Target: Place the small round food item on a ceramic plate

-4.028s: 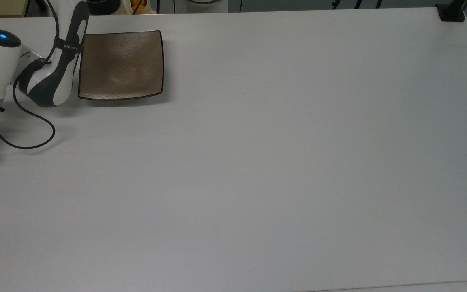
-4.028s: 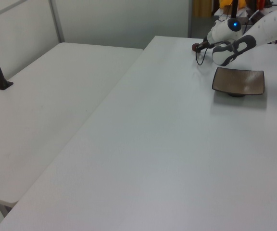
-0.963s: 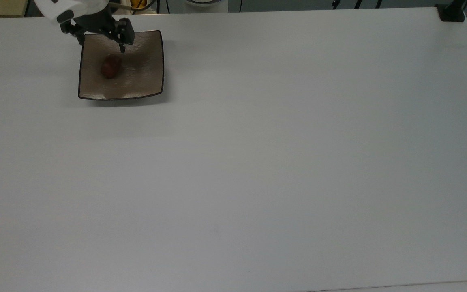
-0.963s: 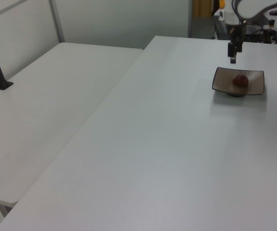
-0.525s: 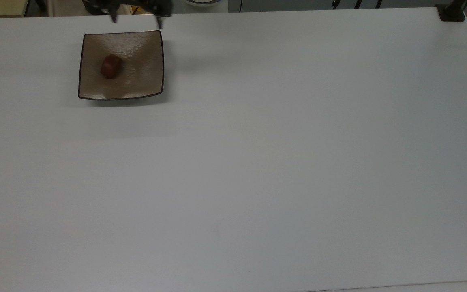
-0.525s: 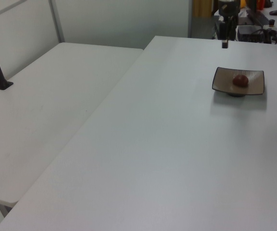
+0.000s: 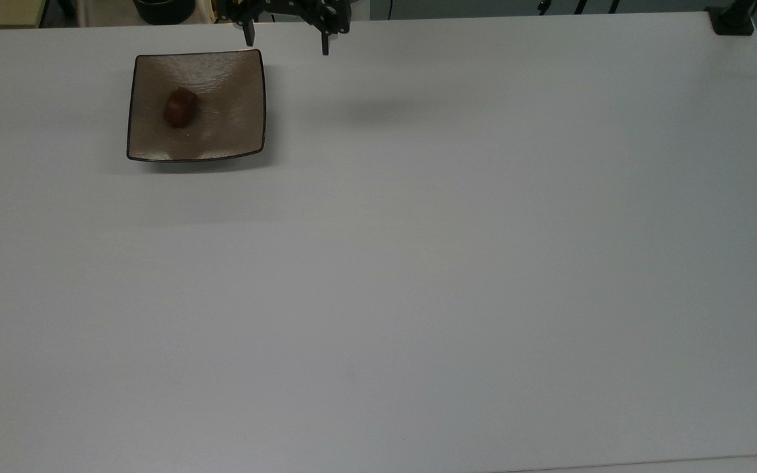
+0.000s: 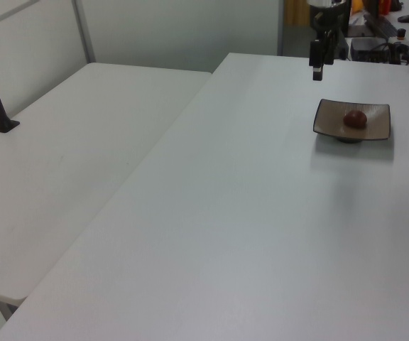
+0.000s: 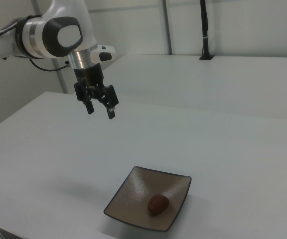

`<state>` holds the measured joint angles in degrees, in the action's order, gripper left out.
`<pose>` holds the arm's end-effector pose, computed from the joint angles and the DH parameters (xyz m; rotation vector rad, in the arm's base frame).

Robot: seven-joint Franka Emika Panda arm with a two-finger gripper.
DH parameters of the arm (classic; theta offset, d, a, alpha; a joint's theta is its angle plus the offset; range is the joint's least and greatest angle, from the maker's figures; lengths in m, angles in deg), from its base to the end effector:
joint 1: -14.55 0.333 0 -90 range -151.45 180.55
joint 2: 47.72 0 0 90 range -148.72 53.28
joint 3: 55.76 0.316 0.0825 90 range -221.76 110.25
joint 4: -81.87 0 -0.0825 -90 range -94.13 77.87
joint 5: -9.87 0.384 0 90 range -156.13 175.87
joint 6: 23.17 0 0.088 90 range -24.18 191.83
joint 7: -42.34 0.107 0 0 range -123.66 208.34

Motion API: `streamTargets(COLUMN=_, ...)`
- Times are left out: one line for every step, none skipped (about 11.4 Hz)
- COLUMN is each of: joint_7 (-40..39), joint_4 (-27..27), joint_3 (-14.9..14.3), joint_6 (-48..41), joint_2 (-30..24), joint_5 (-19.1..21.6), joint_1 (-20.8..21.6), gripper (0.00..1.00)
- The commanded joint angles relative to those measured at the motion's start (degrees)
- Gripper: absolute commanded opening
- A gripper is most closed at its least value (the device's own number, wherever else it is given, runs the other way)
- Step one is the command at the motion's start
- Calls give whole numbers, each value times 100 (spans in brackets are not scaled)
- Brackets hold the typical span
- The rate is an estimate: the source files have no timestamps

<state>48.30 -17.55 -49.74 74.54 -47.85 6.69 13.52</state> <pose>0.5574 0.0435 0.5594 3.0839 -0.0135 -0.0342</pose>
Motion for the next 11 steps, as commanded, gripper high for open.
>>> streamTargets(joint_7=2, joint_4=-122, joint_3=-589, joint_6=204, joint_2=-5, joint_5=-86, joint_1=583, gripper=100)
streamTargets(joint_7=2, joint_4=-122, joint_3=-775, joint_6=213, joint_2=5, joint_5=-86, joint_1=752, gripper=100)
streamTargets(joint_7=2, joint_4=-122, joint_3=-777, joint_6=300, joint_2=5, joint_5=-78, joint_1=675, gripper=100)
streamTargets(joint_7=11, joint_4=-122, joint_3=-760, joint_6=335, joint_2=5, joint_5=-17, joint_1=587, gripper=100)
streamTargets(joint_7=63, joint_4=-113, joint_3=-751, joint_6=344, joint_2=-4, joint_5=-7, joint_1=578, gripper=100)
streamTargets(joint_7=72, joint_4=-104, joint_3=-742, joint_6=362, joint_2=5, joint_5=1, joint_1=578, gripper=100)
streamTargets(joint_7=64, joint_4=-104, joint_3=-742, joint_6=380, joint_2=13, joint_5=1, joint_1=560, gripper=100)
streamTargets(joint_7=38, joint_4=-121, joint_3=-742, joint_6=388, joint_2=5, joint_5=62, joint_1=543, gripper=100)
streamTargets(joint_7=11, joint_4=-130, joint_3=-742, joint_6=380, joint_2=5, joint_5=254, joint_1=482, gripper=100)
streamTargets(joint_7=2, joint_4=-122, joint_3=-742, joint_6=388, joint_2=5, joint_5=291, joint_1=481, gripper=100)
streamTargets(joint_7=2, joint_4=-122, joint_3=-742, joint_6=388, joint_2=13, joint_5=291, joint_1=481, gripper=100)
